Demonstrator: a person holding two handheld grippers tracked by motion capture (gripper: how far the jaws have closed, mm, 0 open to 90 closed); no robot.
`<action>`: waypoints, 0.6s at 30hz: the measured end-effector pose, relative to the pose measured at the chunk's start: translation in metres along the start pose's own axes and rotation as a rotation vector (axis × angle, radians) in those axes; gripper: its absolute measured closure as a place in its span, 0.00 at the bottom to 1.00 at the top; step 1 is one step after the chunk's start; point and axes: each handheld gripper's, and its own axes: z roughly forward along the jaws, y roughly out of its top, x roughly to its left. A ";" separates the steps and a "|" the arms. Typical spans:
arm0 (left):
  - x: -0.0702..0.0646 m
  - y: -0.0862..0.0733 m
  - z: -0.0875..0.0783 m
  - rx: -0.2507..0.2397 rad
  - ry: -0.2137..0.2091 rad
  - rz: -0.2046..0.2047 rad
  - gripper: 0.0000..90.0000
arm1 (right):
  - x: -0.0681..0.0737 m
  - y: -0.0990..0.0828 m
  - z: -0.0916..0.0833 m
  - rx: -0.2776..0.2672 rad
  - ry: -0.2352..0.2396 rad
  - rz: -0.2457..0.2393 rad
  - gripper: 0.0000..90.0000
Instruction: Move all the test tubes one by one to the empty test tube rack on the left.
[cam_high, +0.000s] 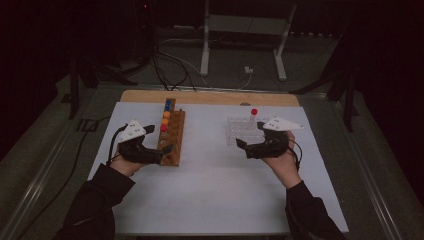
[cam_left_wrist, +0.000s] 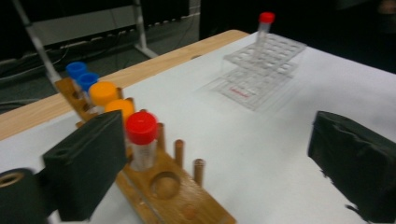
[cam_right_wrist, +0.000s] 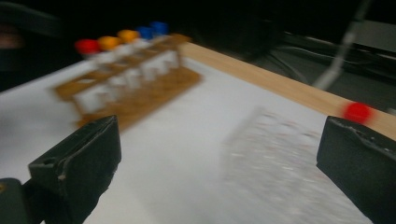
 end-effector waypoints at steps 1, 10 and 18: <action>-0.002 0.001 -0.002 -0.005 -0.007 0.005 0.03 | -0.007 -0.001 0.003 0.001 -0.018 0.015 0.00; -0.005 0.006 -0.010 -0.033 -0.020 0.016 0.03 | -0.061 -0.009 0.043 0.110 -0.137 0.104 0.24; -0.005 0.006 -0.010 -0.029 -0.017 0.019 0.03 | -0.081 -0.014 0.069 0.184 -0.223 0.129 0.59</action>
